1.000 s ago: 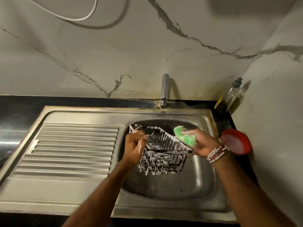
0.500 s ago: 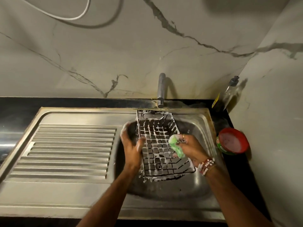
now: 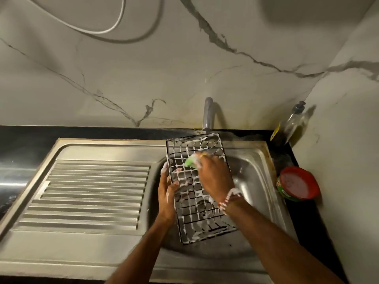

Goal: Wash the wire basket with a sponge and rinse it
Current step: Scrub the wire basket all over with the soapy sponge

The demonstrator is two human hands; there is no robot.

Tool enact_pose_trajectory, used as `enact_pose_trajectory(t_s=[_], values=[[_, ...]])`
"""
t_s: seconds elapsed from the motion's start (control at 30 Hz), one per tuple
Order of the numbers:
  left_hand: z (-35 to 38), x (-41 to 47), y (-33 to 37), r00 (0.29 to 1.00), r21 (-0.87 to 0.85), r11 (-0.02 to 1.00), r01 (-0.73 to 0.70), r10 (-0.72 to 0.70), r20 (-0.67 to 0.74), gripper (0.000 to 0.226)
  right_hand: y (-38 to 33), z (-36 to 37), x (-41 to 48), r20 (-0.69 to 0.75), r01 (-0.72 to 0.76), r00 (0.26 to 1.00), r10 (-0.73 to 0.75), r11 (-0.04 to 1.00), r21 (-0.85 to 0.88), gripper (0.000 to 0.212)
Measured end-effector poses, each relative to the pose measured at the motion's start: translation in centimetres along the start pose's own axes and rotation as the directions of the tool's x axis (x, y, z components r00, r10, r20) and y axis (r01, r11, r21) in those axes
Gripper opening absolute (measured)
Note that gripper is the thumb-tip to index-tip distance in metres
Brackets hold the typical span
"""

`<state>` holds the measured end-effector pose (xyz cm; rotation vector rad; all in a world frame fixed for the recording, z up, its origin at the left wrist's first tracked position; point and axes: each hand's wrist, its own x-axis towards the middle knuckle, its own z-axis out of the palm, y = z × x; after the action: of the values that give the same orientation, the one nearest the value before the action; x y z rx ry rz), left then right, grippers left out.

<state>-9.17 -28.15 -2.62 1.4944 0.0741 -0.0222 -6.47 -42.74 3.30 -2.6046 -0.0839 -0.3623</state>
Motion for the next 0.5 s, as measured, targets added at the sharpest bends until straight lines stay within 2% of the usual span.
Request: enact_pose_trajectory(t_s=[0.07,0.13,0.23,0.33,0.5], values=[[0.4,-0.1,0.7,0.997,0.000,0.999,-0.039,0.039,0.070,0.075,-0.2,1.9,1.7,0.050,0.095,0.995,-0.090,0.992,-0.087,0.028],[0.6,0.0,1.4,0.992,0.004,0.998,-0.055,0.054,0.110,0.072,0.0,3.2,2.6,0.082,0.181,0.982,-0.169,0.967,-0.178,0.041],[0.3,0.3,2.2,0.993,-0.003,0.998,-0.055,0.055,0.106,0.074,0.4,3.5,3.1,0.035,0.233,0.972,-0.231,0.943,-0.236,0.050],[-0.3,0.6,2.9,0.992,0.016,0.998,-0.053,0.051,0.113,0.071,0.4,3.7,3.3,-0.007,0.256,0.965,-0.263,0.945,-0.202,0.046],[-0.8,0.9,3.3,0.991,0.042,0.997,-0.063,0.058,0.123,0.072,-0.4,3.3,2.5,-0.020,0.192,0.980,-0.196,0.972,-0.132,0.028]])
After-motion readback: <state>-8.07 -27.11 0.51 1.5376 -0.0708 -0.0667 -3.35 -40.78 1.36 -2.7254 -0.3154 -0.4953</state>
